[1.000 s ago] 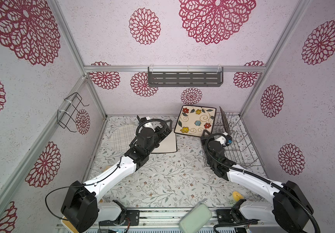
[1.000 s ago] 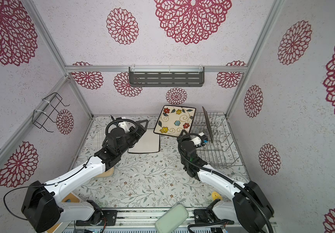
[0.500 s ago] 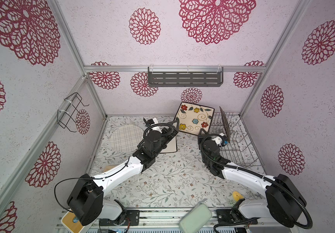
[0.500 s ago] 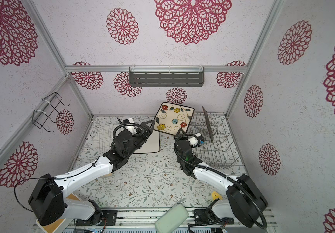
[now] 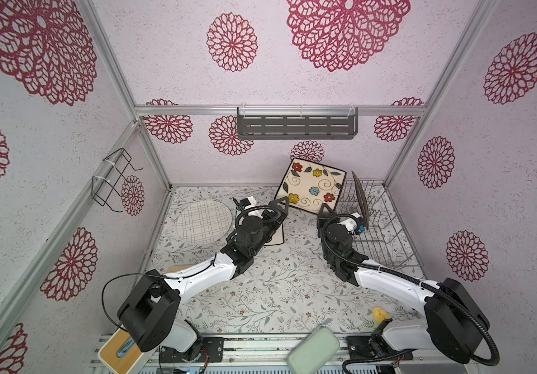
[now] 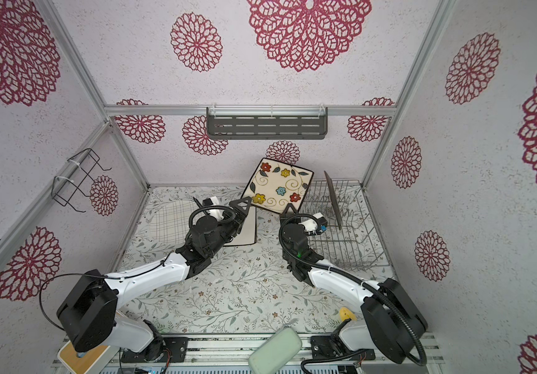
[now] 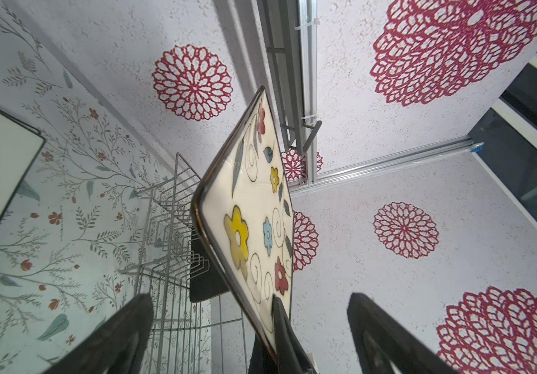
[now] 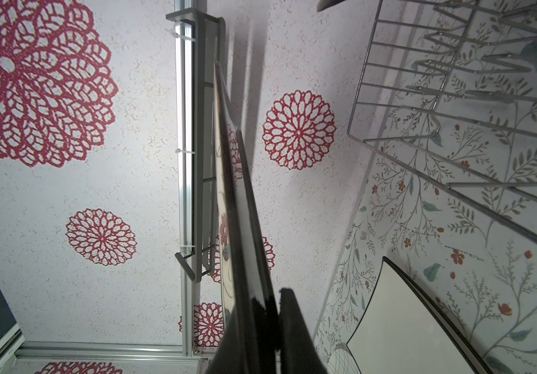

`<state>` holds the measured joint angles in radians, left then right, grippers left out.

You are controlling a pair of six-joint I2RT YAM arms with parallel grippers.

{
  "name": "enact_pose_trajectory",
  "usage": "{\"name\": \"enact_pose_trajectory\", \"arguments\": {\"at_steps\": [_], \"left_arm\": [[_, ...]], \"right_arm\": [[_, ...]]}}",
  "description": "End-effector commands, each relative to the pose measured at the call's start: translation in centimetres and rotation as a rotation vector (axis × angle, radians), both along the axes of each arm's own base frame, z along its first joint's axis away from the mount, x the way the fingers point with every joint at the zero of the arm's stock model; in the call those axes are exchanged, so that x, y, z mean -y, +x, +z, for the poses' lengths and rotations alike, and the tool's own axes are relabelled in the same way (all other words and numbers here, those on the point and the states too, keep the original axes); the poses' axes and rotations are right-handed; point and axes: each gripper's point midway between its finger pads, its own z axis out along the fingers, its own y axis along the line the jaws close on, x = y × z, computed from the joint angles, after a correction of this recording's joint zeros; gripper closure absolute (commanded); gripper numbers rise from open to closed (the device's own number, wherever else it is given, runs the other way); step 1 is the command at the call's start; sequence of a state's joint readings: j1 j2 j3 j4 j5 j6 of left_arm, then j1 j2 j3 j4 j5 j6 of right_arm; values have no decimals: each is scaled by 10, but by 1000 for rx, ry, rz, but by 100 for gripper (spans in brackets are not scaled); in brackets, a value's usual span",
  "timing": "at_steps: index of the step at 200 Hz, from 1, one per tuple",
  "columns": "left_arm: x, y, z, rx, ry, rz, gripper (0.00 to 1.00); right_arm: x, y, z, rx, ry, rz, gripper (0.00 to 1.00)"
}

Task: Unload the plates from the dish rack
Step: 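Tilt the flowered plate toward the left gripper while the left gripper reaches its edge, then close the left gripper on the flowered plate's lower edge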

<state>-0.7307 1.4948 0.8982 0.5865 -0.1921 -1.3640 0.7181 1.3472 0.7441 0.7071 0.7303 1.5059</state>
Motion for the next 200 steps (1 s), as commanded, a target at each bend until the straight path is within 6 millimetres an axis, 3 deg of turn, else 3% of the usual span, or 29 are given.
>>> {"name": "enact_pose_trajectory", "arguments": {"at_steps": [1,70,122,200], "left_arm": [[11,-1,17,42,-70,-35,1],[23,14,20,53,-115,-17,2],[34,25,21,59,-183,-33,9],[50,30,17,63,-261,-80,42]], "right_arm": [[11,-12,103,286,345,-10,100],[6,-14,93,246,388,-19,100],[5,-17,92,239,389,-21,100],[1,-15,89,234,373,-19,100]]}}
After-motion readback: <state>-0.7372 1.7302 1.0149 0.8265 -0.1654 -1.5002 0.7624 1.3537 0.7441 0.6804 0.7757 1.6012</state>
